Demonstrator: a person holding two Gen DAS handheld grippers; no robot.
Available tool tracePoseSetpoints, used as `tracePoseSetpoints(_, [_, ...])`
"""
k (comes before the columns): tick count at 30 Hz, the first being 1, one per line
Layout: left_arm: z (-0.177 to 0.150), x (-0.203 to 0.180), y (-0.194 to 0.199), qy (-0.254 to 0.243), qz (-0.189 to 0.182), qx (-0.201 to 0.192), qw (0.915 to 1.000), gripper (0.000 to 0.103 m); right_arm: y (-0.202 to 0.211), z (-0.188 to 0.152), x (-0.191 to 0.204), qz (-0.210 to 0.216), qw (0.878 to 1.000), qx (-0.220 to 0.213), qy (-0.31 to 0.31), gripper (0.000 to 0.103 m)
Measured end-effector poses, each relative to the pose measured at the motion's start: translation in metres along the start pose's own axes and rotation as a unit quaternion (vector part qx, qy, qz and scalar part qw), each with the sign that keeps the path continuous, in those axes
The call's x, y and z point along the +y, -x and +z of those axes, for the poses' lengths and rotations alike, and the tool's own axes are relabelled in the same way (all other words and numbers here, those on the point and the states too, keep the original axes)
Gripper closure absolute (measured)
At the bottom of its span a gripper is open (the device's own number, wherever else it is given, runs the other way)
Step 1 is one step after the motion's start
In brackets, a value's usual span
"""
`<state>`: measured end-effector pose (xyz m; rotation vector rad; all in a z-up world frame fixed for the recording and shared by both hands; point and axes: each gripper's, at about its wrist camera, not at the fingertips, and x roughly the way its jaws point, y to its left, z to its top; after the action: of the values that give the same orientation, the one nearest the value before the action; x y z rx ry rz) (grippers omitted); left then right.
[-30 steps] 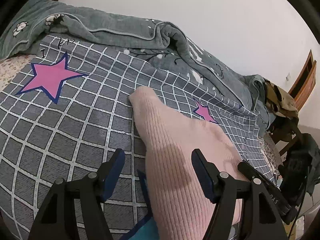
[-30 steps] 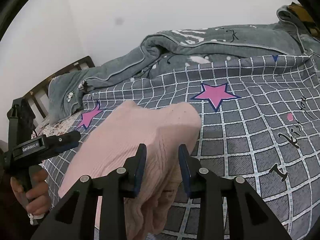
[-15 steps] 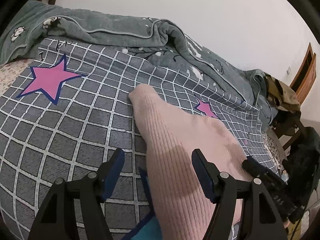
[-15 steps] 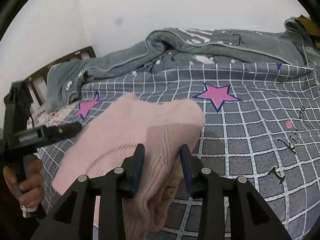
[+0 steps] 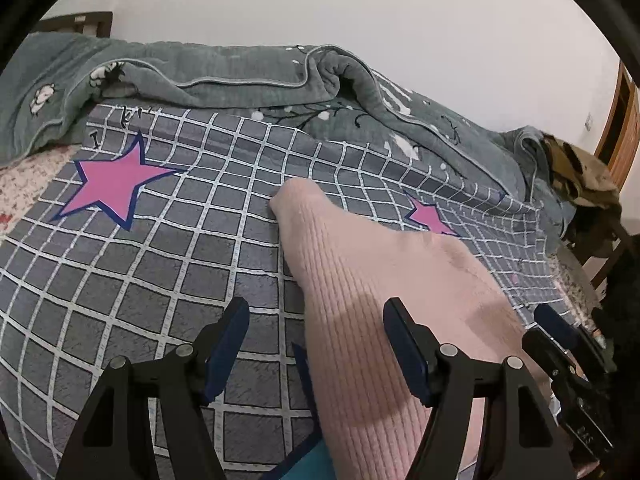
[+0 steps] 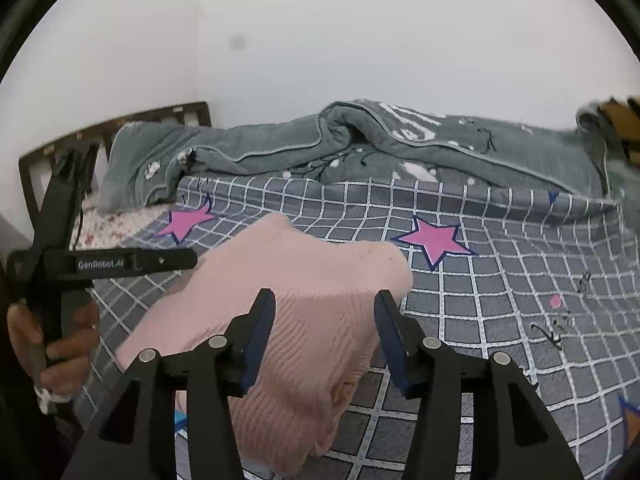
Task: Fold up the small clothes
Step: 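Lower the folded sweater toward the blue star on the sheet with the right gripper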
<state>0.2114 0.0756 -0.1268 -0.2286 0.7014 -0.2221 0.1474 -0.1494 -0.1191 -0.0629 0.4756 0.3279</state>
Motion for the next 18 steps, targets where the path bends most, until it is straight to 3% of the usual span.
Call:
tracePoseSetpoints(7, [0.001, 0.003, 0.004, 0.001, 0.009, -0.008, 0.9999, 0.035, -0.005, -0.004, 0.004, 0.001, 1.000, 0.010, 0.013, 0.052])
tracePoseSetpoints(11, [0.002, 0.004, 0.002, 0.001, 0.009, -0.001, 1.0000, 0.035, -0.021, -0.010, 0.005, -0.021, 0.999, 0.044, 0.015, 0.049])
tracePoseSetpoints(14, [-0.001, 0.000, -0.003, -0.009, 0.023, 0.009, 0.9997, 0.035, -0.034, -0.015, 0.004, -0.035, 0.997, 0.068, 0.013, 0.049])
tracePoseSetpoints(18, [-0.004, -0.008, 0.000, -0.037, 0.045, 0.001, 0.9983, 0.035, -0.029, -0.013, 0.005, -0.036, 0.997, 0.060, 0.016, 0.049])
